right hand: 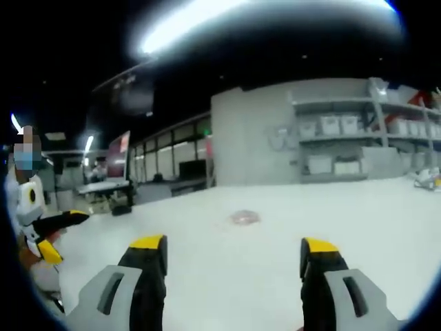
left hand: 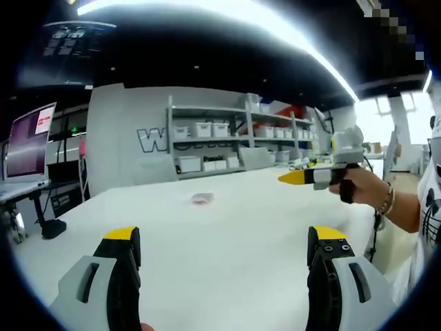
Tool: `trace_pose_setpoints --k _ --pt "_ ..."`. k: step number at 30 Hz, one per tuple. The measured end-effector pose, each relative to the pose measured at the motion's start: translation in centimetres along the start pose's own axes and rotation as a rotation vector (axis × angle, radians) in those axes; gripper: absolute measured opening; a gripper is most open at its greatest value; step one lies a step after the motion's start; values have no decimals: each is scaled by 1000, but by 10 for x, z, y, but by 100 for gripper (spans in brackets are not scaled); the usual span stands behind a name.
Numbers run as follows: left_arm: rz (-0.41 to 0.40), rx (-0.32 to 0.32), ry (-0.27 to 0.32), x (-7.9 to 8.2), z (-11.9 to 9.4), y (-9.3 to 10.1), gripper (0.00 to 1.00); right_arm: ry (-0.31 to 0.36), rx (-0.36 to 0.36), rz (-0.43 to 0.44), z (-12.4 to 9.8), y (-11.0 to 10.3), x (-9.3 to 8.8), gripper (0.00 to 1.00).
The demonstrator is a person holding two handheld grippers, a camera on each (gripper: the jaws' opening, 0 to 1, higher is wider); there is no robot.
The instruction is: Open the resealable bag by pulling the two sides of the seal apart until the entire bag opening is separated and visibly accessible.
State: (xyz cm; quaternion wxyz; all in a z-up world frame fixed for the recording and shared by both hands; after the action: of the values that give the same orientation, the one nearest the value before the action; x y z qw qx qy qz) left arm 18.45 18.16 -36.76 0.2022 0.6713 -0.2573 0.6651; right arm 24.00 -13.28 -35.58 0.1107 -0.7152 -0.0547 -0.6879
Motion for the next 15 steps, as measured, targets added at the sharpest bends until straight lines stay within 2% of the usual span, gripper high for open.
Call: trace_pose_setpoints --k 15 --pt "11 28 -7 2 3 -2 100 8 -7 12 -10 3 -6 80"
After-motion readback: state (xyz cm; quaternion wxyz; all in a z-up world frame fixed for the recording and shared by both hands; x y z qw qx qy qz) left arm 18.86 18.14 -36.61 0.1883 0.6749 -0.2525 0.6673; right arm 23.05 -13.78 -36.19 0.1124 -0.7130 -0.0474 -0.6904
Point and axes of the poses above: the point that each gripper's makers call its tool centre point, and the gripper's own axes: z roughly forward along the fingers, y roughly to its right, x roughly out of its top, the point moved 9 cm from there along -z, roughly backward along the fingers, and after that the axes turned 4 degrees about -x, right-handed, at the moved point
